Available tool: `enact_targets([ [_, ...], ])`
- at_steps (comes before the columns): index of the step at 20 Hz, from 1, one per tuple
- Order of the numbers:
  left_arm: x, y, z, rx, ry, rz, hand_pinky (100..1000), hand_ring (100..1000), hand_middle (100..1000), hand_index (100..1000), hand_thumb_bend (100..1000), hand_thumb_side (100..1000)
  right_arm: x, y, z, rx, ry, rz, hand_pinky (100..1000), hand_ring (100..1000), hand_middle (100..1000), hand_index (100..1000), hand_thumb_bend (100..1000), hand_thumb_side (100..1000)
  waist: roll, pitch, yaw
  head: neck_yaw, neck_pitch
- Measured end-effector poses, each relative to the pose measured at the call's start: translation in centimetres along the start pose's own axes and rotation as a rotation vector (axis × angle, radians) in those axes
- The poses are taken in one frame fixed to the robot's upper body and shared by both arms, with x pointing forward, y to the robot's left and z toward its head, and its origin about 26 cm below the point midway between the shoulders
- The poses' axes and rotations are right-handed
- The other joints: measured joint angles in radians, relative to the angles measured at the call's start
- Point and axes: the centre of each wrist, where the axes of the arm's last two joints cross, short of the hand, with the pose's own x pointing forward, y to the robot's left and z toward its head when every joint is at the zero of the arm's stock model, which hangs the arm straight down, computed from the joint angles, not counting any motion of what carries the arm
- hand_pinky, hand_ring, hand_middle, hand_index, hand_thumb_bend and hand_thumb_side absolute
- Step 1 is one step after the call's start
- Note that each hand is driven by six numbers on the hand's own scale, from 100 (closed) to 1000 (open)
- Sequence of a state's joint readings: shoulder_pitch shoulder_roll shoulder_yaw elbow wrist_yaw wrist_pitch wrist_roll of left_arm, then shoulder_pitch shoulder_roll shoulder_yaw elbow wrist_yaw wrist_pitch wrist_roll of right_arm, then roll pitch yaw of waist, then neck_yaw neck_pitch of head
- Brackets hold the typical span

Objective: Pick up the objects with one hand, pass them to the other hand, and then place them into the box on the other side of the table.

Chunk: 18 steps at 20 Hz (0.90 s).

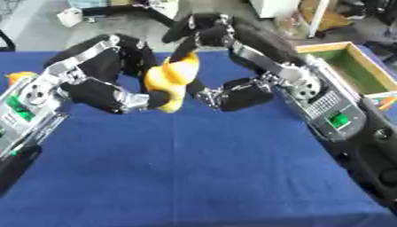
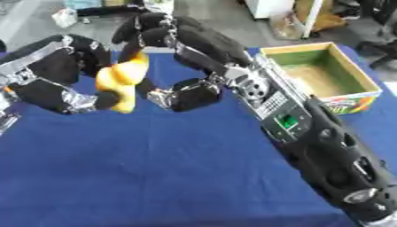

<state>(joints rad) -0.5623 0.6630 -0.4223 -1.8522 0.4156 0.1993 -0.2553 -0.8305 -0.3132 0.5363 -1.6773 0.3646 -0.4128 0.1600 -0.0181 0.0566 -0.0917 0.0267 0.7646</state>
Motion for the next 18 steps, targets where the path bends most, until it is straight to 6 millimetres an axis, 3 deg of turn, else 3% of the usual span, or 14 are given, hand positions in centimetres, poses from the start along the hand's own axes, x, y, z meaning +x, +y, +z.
enact_targets([
  [1,-0.1,0.0,0.0,0.0,0.001,0.001,460,467,462,574,719,286,0.0,0.0,0.0,-0.004,0.0,0.001,808,794,761,449,117,100,0.0,0.0,0.0,-0.001,0.0],
  [2,-0.1,0.0,0.1,0.001,0.001,0.002,500,521,521,635,942,456,0.0,-0.1,0.0,-0.007,0.0,0.002,808,793,760,447,122,100,0.0,0.0,0.0,-0.001,0.0],
  [3,-0.1,0.1,0.2,0.006,0.0,0.0,519,551,554,664,1000,509,-0.1,-0.2,0.1,-0.014,0.002,0.004,808,791,760,446,126,100,0.0,0.0,0.0,-0.002,0.0],
  [6,0.2,0.5,0.7,0.038,-0.019,-0.024,575,640,645,710,1000,598,-0.3,-0.7,0.3,-0.034,0.016,0.022,808,789,760,444,127,100,0.0,0.0,-0.001,-0.003,0.0],
  [10,1.0,1.4,1.9,0.143,-0.067,-0.075,618,702,703,740,1000,622,-0.9,-1.8,1.8,-0.075,0.078,0.064,809,788,761,443,127,100,0.0,0.0,-0.001,-0.009,0.0],
  [14,1.3,2.2,3.5,0.267,-0.088,-0.122,608,681,683,732,1000,628,-1.9,-3.2,4.1,-0.133,0.181,0.127,809,781,761,444,123,100,0.0,0.0,-0.003,-0.027,0.0],
  [18,0.6,2.4,4.9,0.351,-0.07,-0.14,583,636,647,717,1000,633,-4.1,-5.1,7.6,-0.192,0.369,0.23,810,783,764,450,126,100,0.0,0.0,-0.004,-0.039,0.004],
])
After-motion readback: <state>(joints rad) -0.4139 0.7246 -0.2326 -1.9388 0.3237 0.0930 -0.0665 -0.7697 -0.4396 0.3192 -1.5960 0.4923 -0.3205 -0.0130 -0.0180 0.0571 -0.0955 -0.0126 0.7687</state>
